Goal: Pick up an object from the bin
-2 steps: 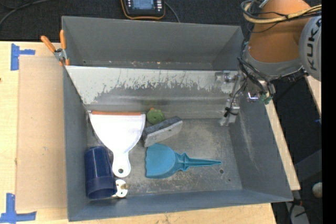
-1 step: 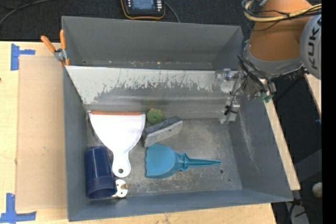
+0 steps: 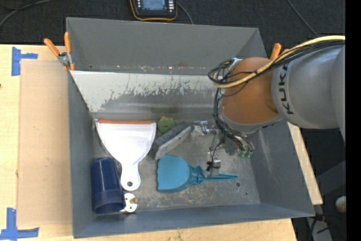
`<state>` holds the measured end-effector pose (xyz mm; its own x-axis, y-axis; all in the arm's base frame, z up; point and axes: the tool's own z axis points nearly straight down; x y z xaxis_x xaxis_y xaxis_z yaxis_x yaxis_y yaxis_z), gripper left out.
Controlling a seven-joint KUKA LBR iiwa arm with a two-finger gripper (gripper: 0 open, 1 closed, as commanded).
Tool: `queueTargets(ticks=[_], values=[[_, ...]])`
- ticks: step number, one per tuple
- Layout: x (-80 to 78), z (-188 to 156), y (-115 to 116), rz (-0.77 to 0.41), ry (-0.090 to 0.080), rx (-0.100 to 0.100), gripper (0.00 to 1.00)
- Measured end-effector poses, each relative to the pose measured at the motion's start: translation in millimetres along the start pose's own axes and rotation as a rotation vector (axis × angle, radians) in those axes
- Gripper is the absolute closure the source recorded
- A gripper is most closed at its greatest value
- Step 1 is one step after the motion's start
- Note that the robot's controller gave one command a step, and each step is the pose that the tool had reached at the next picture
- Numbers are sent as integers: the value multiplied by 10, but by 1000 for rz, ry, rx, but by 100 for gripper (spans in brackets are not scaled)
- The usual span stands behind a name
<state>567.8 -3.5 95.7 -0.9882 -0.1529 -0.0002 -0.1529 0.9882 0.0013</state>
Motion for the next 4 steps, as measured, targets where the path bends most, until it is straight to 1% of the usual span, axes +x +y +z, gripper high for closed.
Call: queueTargets(ticks=[1, 2, 3, 4], values=[[32, -666, 241, -169, -15, 6, 0], [520, -16, 108, 193, 15, -2, 0], [303, 256, 928, -349, -9, 3, 0], [459, 246, 564, 286, 10, -2, 100]])
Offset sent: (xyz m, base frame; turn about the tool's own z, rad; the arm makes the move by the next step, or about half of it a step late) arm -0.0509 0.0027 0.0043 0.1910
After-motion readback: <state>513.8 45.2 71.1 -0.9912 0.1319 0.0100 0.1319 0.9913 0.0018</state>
